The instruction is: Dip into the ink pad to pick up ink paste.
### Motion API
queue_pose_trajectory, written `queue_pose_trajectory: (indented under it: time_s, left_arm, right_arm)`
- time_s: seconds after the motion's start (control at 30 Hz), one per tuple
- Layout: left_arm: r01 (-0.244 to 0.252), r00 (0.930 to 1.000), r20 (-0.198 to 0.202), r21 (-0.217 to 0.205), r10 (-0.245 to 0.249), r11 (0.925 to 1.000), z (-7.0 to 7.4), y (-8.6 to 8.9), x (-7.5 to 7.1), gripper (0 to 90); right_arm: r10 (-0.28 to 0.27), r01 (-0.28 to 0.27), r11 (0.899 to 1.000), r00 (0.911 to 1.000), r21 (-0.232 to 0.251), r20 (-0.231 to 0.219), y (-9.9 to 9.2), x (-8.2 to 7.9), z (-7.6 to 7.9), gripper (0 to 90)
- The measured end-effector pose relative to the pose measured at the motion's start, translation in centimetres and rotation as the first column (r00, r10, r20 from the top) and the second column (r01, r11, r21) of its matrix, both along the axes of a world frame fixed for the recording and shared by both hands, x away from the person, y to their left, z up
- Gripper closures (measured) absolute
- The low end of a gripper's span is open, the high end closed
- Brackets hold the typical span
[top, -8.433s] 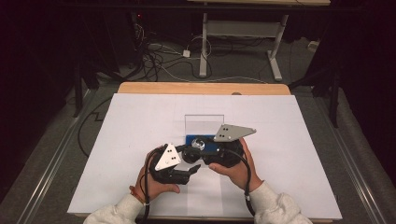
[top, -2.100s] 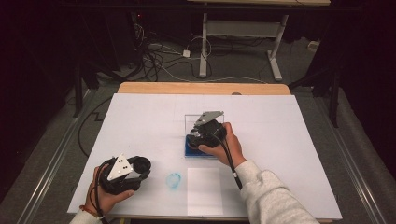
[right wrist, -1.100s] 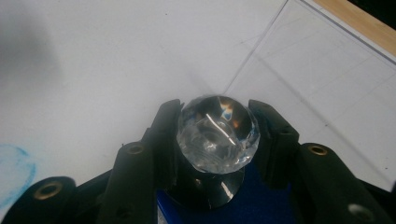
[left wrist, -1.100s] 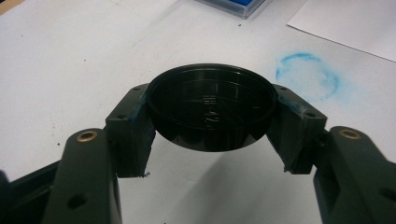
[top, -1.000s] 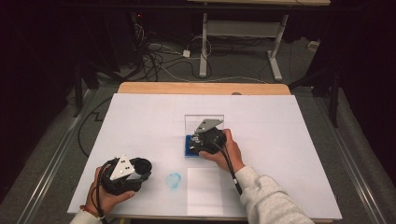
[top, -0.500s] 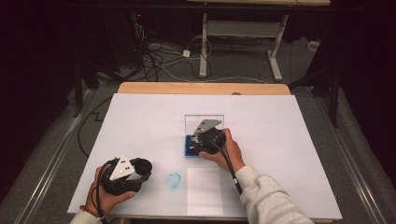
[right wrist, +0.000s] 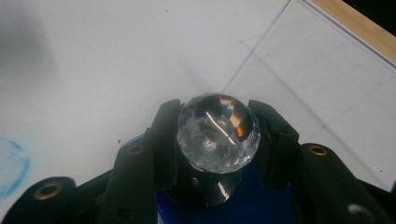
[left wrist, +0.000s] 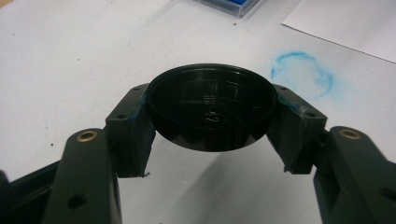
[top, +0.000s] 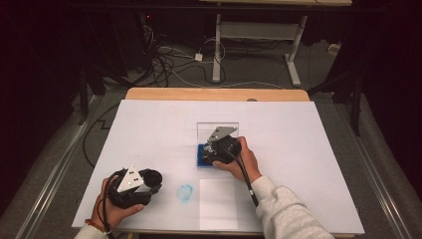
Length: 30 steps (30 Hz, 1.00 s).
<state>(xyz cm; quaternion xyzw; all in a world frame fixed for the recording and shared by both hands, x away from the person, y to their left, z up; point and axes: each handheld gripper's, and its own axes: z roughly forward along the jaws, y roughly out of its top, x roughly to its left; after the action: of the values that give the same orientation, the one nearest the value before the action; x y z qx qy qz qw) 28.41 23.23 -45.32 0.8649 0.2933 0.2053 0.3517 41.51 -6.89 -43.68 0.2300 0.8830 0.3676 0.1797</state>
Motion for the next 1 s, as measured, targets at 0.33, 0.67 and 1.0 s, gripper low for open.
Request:
queue_pose_trajectory:
  time_s: [0.33,0.67,1.0]
  left_arm:
    - [-0.003,1.0,-0.003,-0.005,0.003,1.0,0.0,0.0,0.1,36.8]
    - [-0.002,1.0,0.001,-0.002,0.002,1.0,0.0,0.0,0.0,36.8]
    - [-0.001,1.0,-0.003,-0.005,0.001,1.0,0.0,0.0,0.1,36.7]
  right_arm:
    - [-0.014,0.014,0.999,0.9998,-0.036,-0.014,-0.2,0.7,1.5,57.2]
    - [-0.02,0.02,1.0,0.9988,-0.014,0.046,-2.1,0.2,5.9,57.2]
    - [-0.06,0.057,0.998,0.9939,0.03,0.093,-4.3,0.0,9.6,57.2]
